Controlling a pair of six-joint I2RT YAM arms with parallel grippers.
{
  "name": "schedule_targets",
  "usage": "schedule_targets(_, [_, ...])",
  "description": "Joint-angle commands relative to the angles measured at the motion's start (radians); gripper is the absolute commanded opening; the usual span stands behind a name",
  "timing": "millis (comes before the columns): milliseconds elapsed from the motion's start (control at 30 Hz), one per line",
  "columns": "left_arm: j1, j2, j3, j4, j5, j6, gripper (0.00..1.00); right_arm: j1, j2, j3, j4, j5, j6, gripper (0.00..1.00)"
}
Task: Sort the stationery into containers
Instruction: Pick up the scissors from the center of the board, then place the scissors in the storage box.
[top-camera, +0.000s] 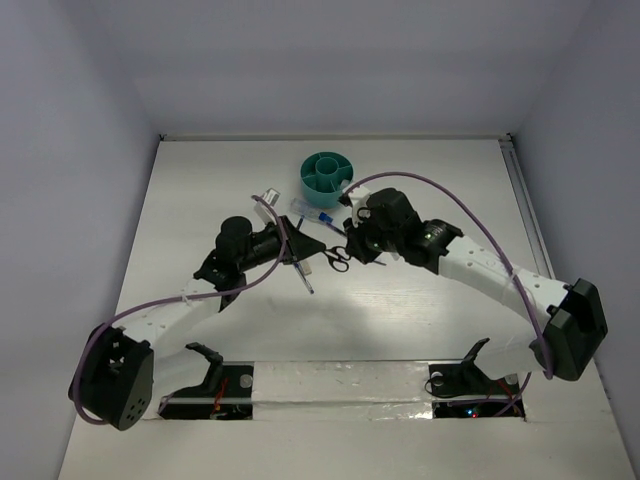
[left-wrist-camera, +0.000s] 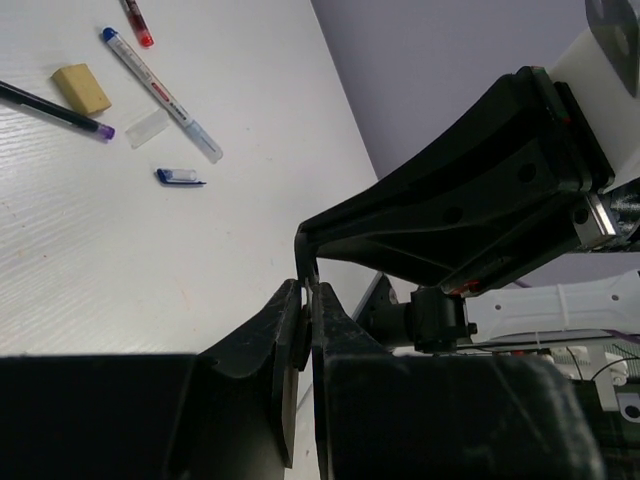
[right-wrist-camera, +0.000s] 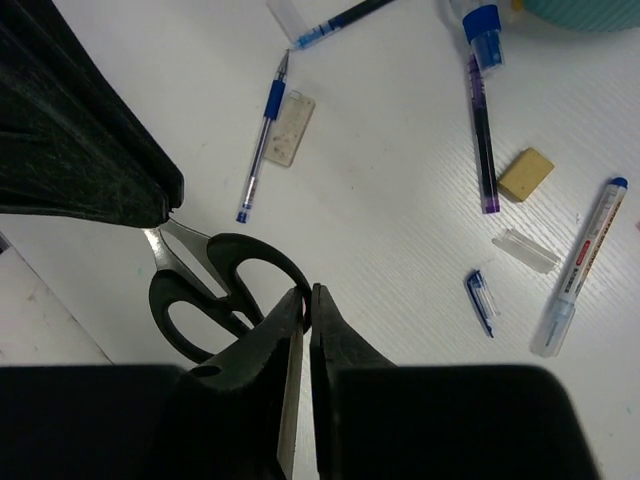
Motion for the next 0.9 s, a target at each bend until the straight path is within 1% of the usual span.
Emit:
schedule_targets(0, [-0.003, -0.078, -0.032, 0.115, -0.011, -0.040, 0.00, 0.010, -0.053, 0.023, 0.082, 0.076, 0.056, 0.13])
schedule_targets(33, [-0.003, -0.115, -0.041, 0.128, -0.021, -0.047, 0.00, 0.010, -0.065, 0.010, 0.102, 0.073, 0.073, 0.23])
schedule_targets(67, [-0.003, -0.132, -0.040, 0.134, -0.041, -0.049, 0.00, 0.010, -0.089, -0.014, 0.138, 0.066, 0.102, 0.30])
schedule_targets(100, [-0.003, -0.149, -0.037, 0.131, -0.050, -0.041, 0.00, 0.010, -0.103, -0.023, 0.152, 0.066, 0.116, 0.39])
schedule_targets(300, [-0.003, -0.256, -0.015, 0.083, -0.139, -0.021, 0.00, 0.010, -0.217, -0.092, 0.250, 0.023, 0.211, 0.55])
schedule_targets(333, [-0.003, -0.279, -0.023, 0.086, -0.151, -0.028, 0.00, 0.010, -0.265, -0.111, 0.305, 0.012, 0.228, 0.61])
schedule_targets(367, [-0.003, -0.290, -0.028, 0.101, -0.174, -0.032, 0.00, 0.010, -0.292, -0.135, 0.345, -0.008, 0.265, 0.65])
schedule_targets(400, [-0.003, -0.301, -0.035, 0.115, -0.188, -0.038, 0.00, 0.010, -0.321, -0.196, 0.394, -0.028, 0.285, 0.73])
schedule_targets(433, [-0.003, -0.321, -0.055, 0.131, -0.199, -0.049, 0.00, 0.010, -0.367, -0.230, 0.437, -0.043, 0.305, 0.77])
schedule_targets(467, [-0.003, -0.332, -0.069, 0.184, -0.208, -0.072, 0.00, 0.010, -0.387, -0.262, 0.552, -0.060, 0.349, 0.80])
schedule_targets(533, [-0.003, -0.356, -0.116, 0.256, -0.225, -0.103, 0.00, 0.010, -0.413, -0.342, 0.690, -0.117, 0.388, 0.85])
schedule_targets(567, [-0.003, -0.361, -0.127, 0.317, -0.231, -0.138, 0.00, 0.010, -0.413, -0.356, 0.715, -0.126, 0.420, 0.87])
schedule_targets(633, [-0.003, -0.365, -0.153, 0.374, -0.231, -0.162, 0.00, 0.010, -0.406, -0.372, 0.750, -0.144, 0.437, 0.90])
schedule_targets(667, [-0.003, -0.364, -0.158, 0.411, -0.229, -0.170, 0.00, 0.010, -0.398, -0.387, 0.799, -0.155, 0.455, 0.90])
schedule_targets(767, [-0.003, -0.367, -0.166, 0.445, -0.226, -0.184, 0.00, 0.010, -0.378, -0.399, 0.913, -0.239, 0.489, 0.92])
schedule_targets(800, [-0.003, -0.365, -0.169, 0.454, -0.220, -0.190, 0.00, 0.010, -0.357, -0.395, 0.927, -0.270, 0.494, 0.91])
schedule_targets(833, [-0.003, -0.362, -0.169, 0.462, -0.216, -0.195, 0.00, 0.010, -0.346, -0.390, 0.941, -0.279, 0.503, 0.89])
schedule_targets(867, [-0.003, -0.362, -0.170, 0.479, -0.206, -0.198, 0.00, 0.010, -0.334, -0.385, 0.956, -0.284, 0.509, 0.88])
